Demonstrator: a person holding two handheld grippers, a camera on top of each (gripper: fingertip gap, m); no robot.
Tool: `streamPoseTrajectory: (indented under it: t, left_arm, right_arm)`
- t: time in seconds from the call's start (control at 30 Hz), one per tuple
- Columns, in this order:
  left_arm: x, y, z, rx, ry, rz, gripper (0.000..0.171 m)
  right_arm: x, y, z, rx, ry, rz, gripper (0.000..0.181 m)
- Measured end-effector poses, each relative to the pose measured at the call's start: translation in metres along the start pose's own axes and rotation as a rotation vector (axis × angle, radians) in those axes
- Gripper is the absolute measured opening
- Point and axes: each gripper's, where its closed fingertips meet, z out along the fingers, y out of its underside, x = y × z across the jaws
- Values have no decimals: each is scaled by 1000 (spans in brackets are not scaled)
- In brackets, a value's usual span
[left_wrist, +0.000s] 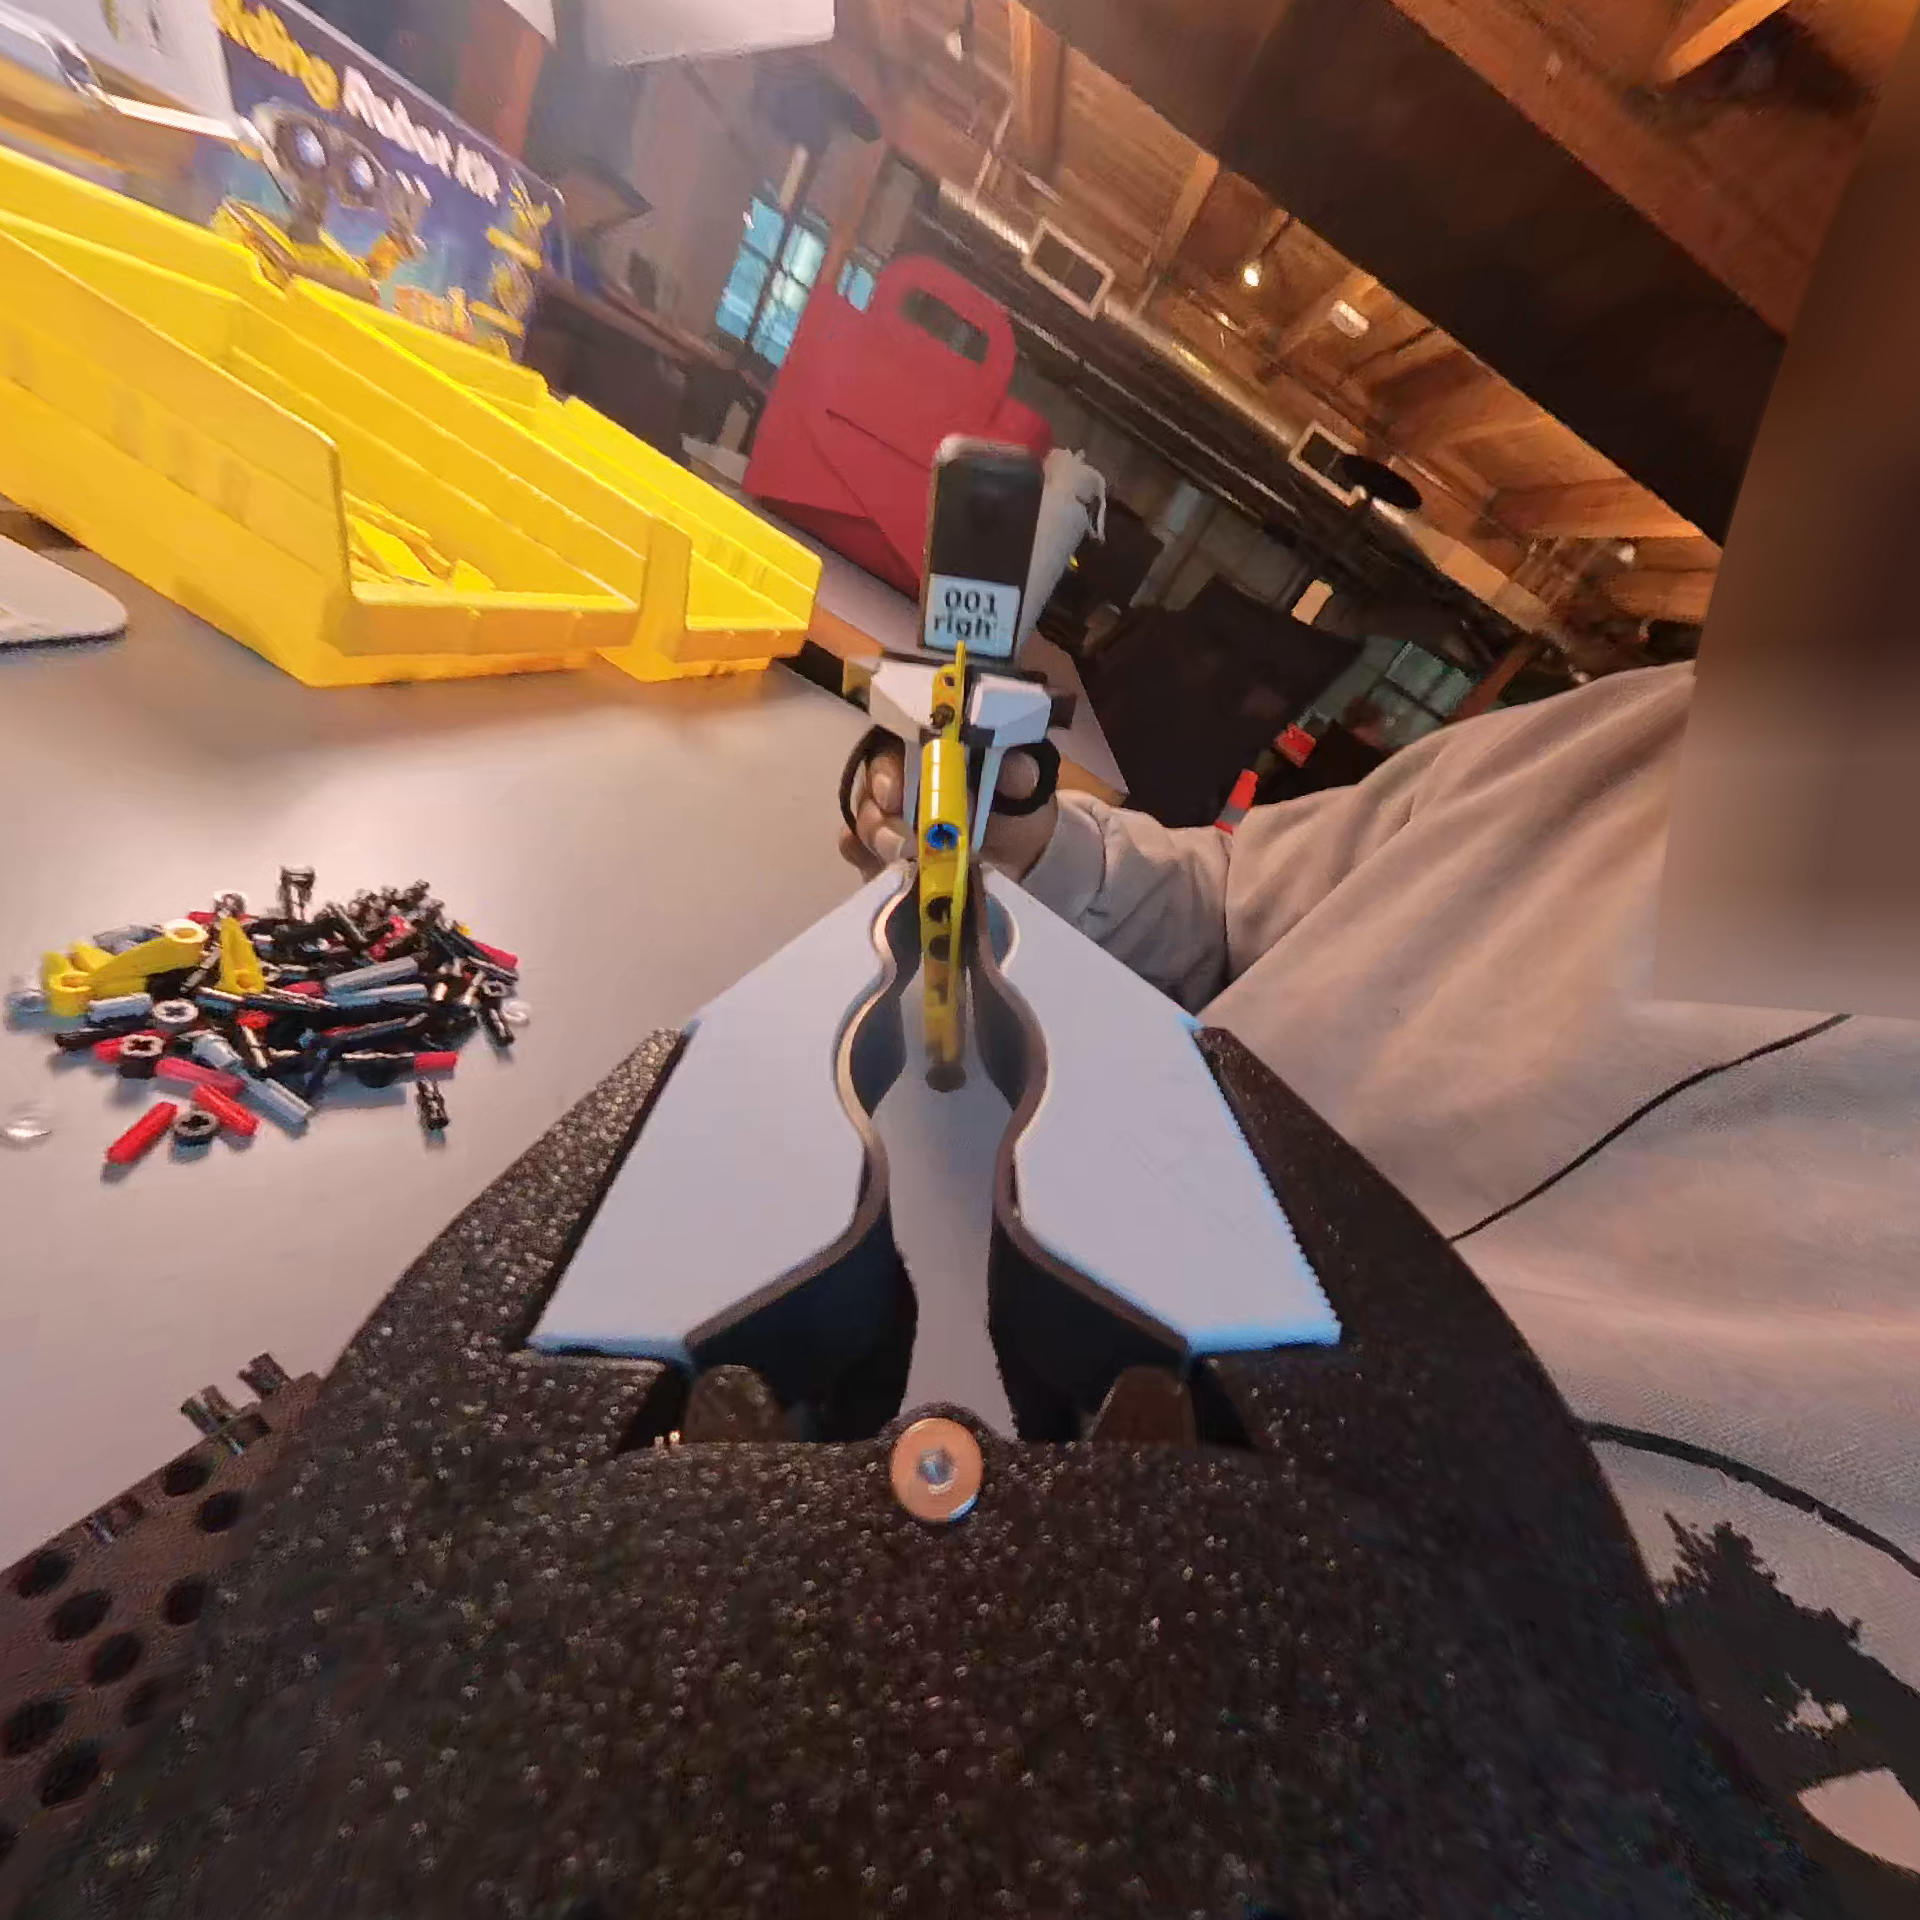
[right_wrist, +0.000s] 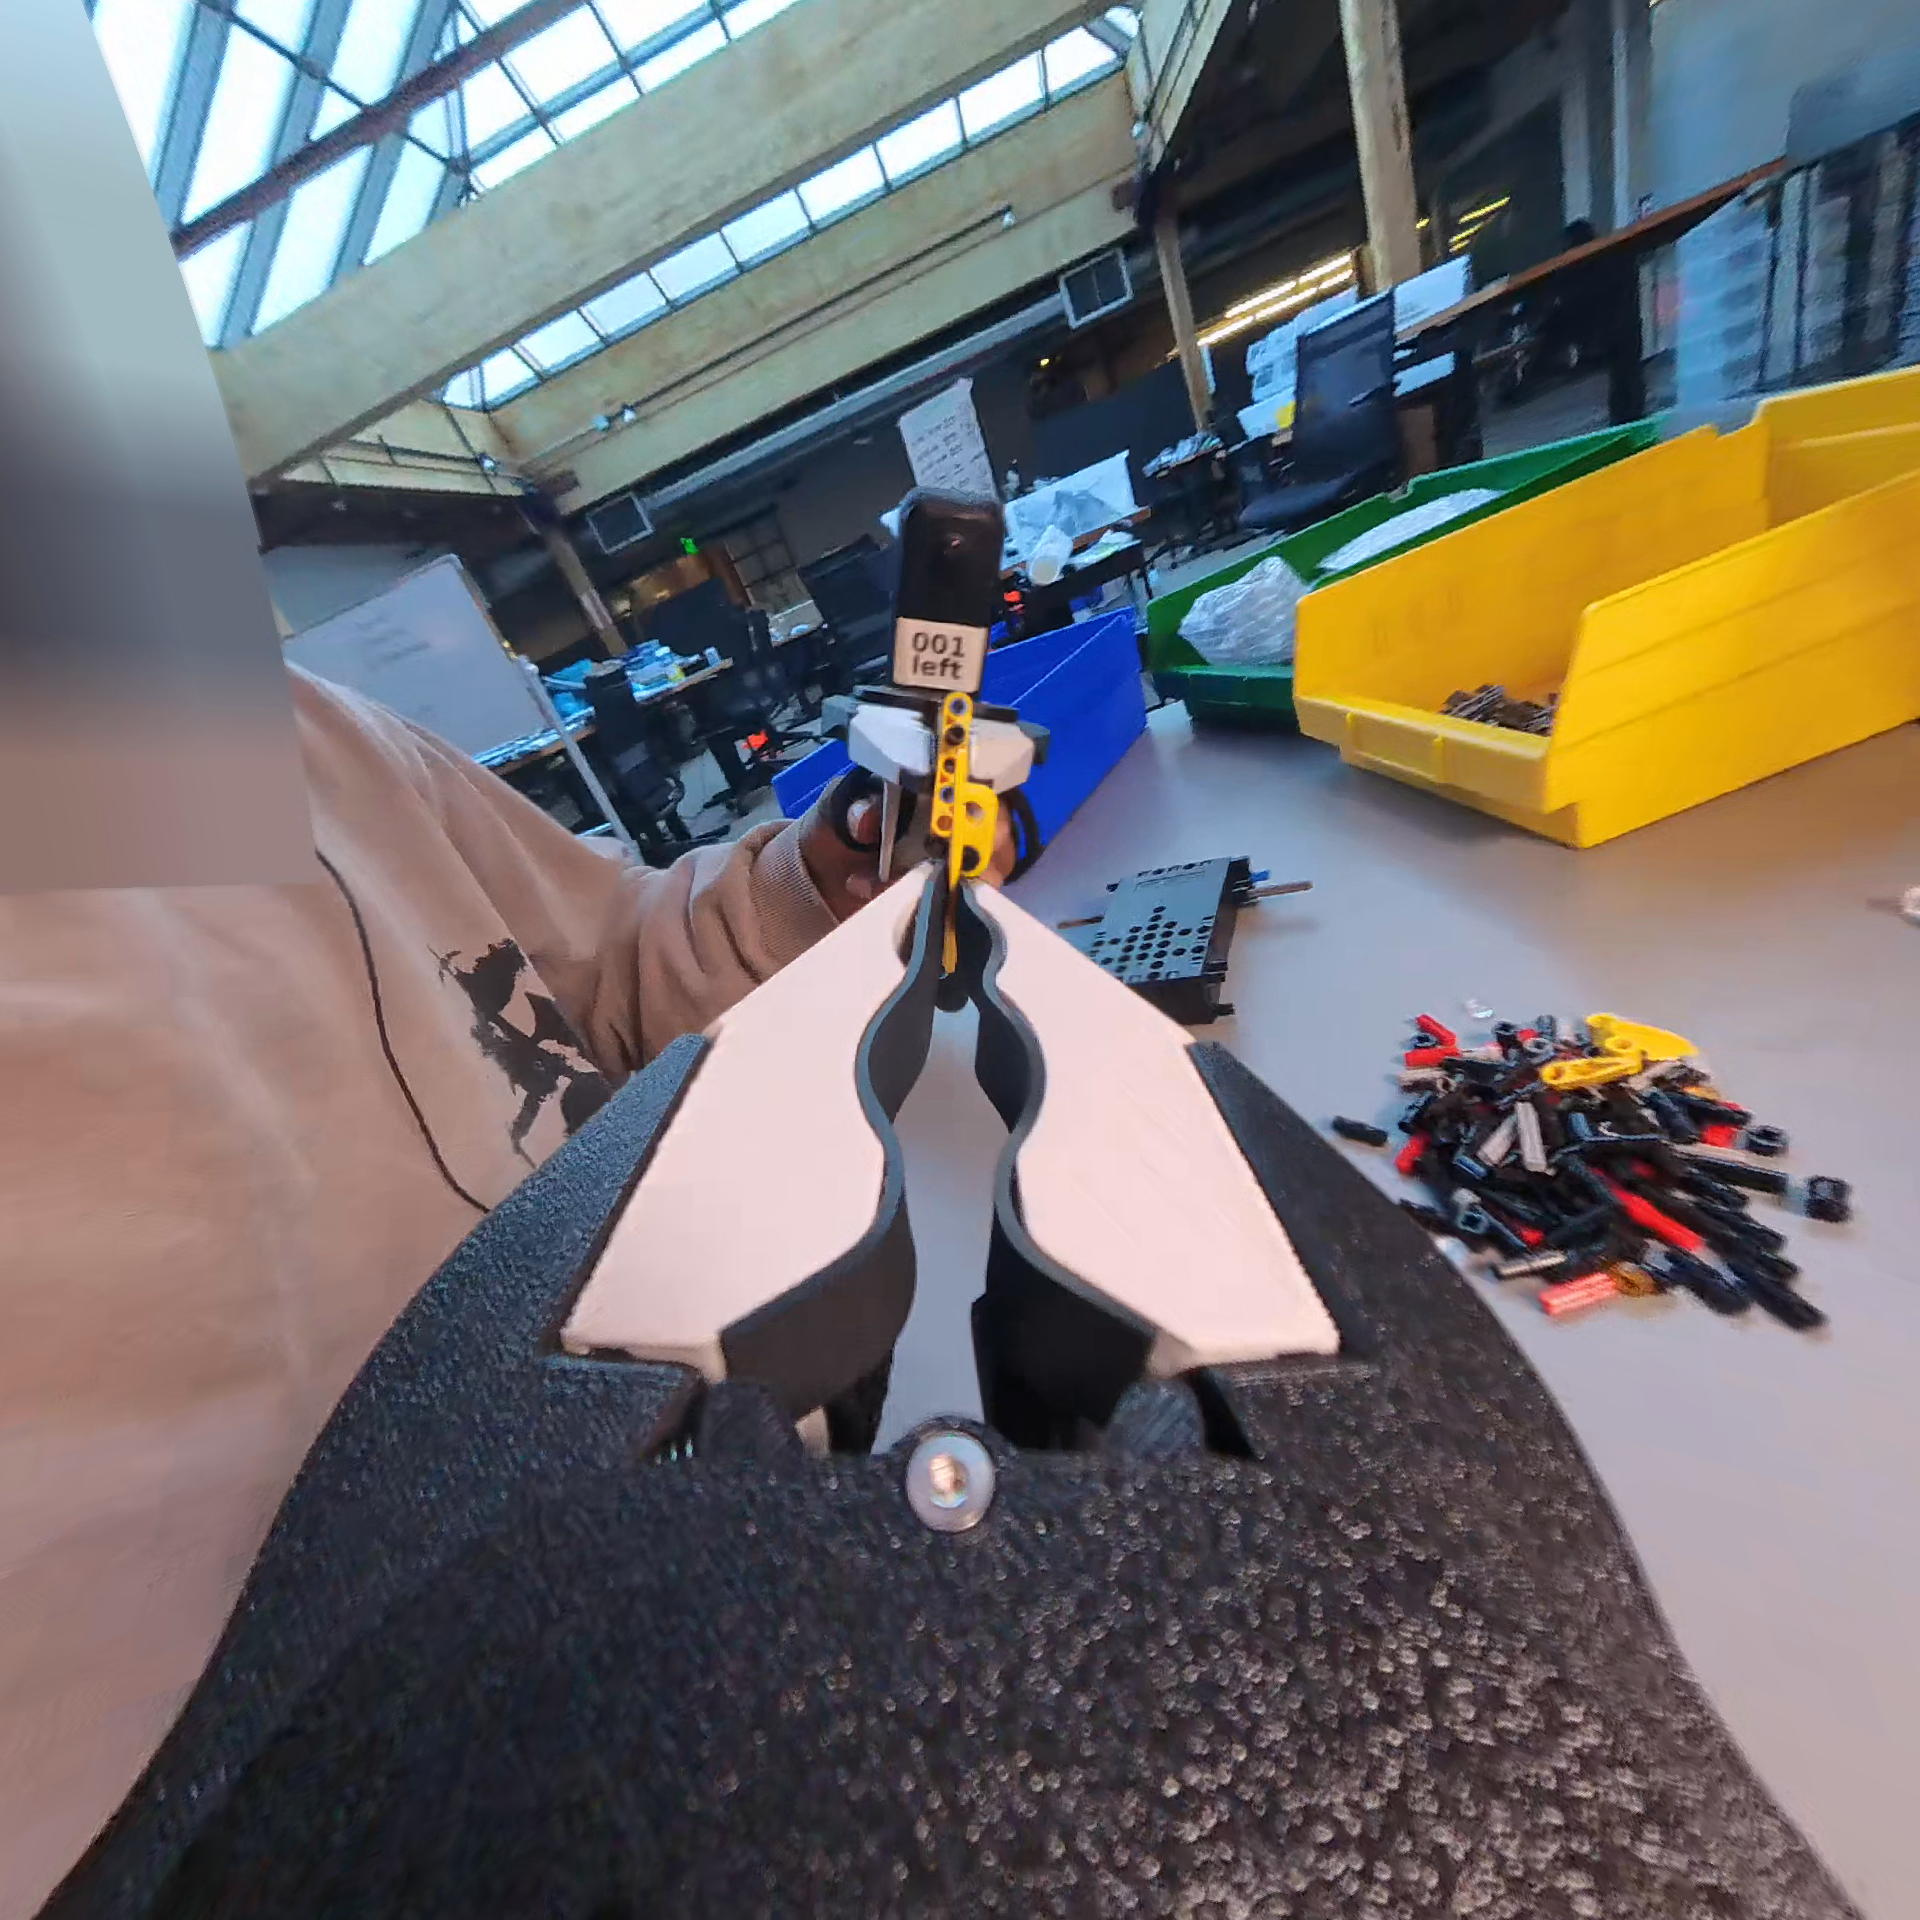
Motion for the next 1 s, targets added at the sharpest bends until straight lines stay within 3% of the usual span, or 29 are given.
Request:
streamPoseTrajectory:
  t: [0.07, 0.23, 0.33, 0.53, 0.6, 0.7, 0.77, 0.9, 1.0]
  left_arm:
    - [-9, 15, 7, -108, -60, 43, 6]
    - [-15, 88, 33, -424, -133, 112, 7]
    - [-9, 92, 42, -424, -109, 107, 7]
    - [-8, 81, 40, -353, -87, 70, 6]
    - [-4, 78, 41, -335, -66, 77, 6]
    - [0, 75, 42, -319, -54, 96, 6]
    - [4, 73, 44, -307, -34, 105, 6]
    - [8, 75, 47, -316, -23, 125, 6]
    - [13, 74, 49, -308, -5, 141, 6]
  right_arm:
    - [1, -2, 1, -9, -14, 19, 0]
    - [-3, 10, 4, -27, -77, 123, 0]
    - [3, 30, 7, -145, -40, 117, 0]
    - [30, 110, -7, -659, 169, -109, 1]
    - [26, 109, -2, -640, 154, -142, 17]
    - [-2, 64, 14, -377, 27, -86, 48]
    - [-13, 45, 19, -275, -15, -61, 43]
    - [-16, 64, 25, -354, -23, -71, 39]
    - [-24, 65, 32, -341, -56, -55, 11]
